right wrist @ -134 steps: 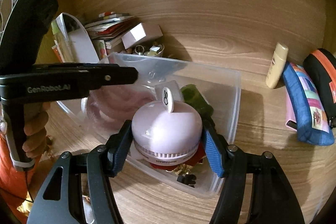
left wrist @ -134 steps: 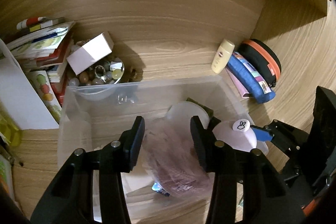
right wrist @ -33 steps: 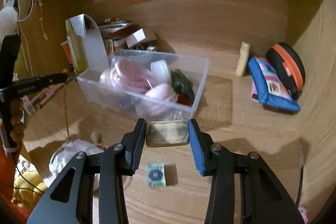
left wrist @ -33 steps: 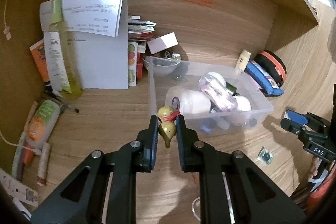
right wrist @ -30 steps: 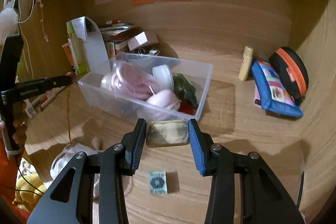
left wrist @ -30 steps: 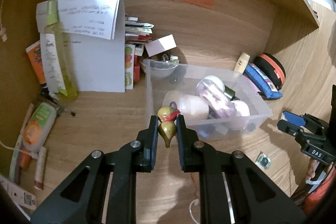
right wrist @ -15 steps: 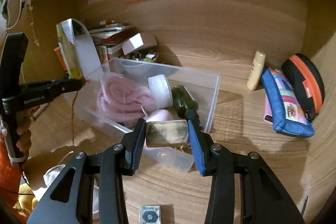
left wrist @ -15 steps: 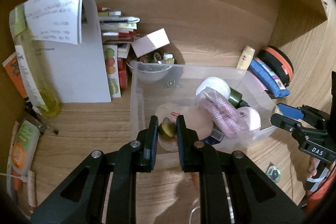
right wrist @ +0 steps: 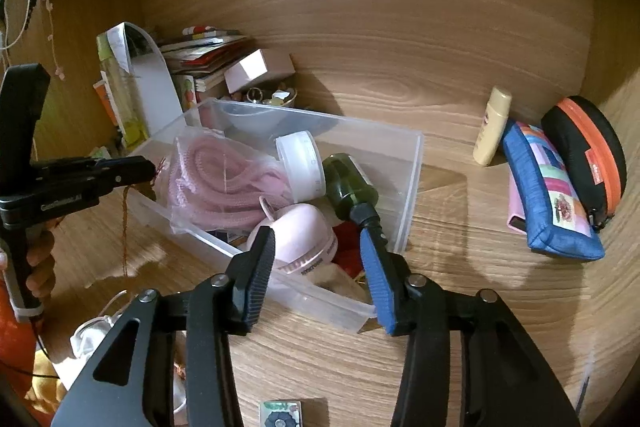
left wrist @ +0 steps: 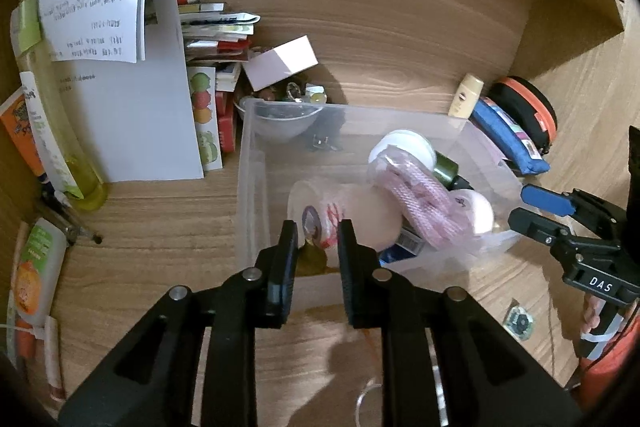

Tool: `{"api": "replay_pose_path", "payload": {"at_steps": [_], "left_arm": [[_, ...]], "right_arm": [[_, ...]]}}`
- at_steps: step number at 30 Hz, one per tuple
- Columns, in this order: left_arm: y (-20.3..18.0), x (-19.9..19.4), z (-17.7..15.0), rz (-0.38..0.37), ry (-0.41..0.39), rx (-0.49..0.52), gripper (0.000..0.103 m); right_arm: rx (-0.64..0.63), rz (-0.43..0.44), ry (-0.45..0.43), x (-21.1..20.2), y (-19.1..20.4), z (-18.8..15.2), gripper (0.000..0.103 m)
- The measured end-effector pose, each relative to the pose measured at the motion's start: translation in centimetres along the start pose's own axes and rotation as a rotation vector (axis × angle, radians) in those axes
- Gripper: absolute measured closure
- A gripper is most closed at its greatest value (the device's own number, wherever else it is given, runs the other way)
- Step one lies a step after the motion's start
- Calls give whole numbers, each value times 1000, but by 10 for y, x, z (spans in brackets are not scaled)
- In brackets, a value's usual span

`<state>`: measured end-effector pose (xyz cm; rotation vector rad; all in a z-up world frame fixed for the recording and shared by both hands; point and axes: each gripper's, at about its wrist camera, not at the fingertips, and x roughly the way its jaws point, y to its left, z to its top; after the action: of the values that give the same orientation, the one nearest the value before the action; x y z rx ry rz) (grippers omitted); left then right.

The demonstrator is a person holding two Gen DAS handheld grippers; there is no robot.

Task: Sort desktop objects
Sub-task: 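Open the left tool to drop the ornament while the right tool releases the tan pouch into the bin, then grasp the green patterned card with the right tool while the left tool grasps the beige seashell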

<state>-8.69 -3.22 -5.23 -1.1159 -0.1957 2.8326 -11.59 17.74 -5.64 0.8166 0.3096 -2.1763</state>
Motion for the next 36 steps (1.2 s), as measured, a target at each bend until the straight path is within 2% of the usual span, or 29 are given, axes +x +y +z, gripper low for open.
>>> {"api": "replay_pose_path", "payload": {"at_steps": [6,10,16,21,23,25,28,36], "left_arm": [[-5,-18,-2,16,-28,10,65],[-7,-30,-3,12,-43,-1,49],[-24,-48,-13,-5,-41,34,42],[-46,-48,-27,-51,-5,98,42],[-56,-41,-34,-65,24,127,45],[-64,-32,-41,-81,66,152,54],[-71,-16,-49,-98,126,174,59],[-71,15,-59,-98,238,178,59]], "right_arm": [[-11,-13,-13,-16,3,-5,54],[-3,-23,-19,-26,2,-12,44],[-2,-34,-12,-38,-1,-28,41],[23,-11,31,-36,-6,-46,41],[44,15,59,-34,-8,-55,41],[54,28,80,-31,-8,-63,41],[57,41,99,-29,-6,-73,41],[38,58,136,-22,2,-90,41]]}}
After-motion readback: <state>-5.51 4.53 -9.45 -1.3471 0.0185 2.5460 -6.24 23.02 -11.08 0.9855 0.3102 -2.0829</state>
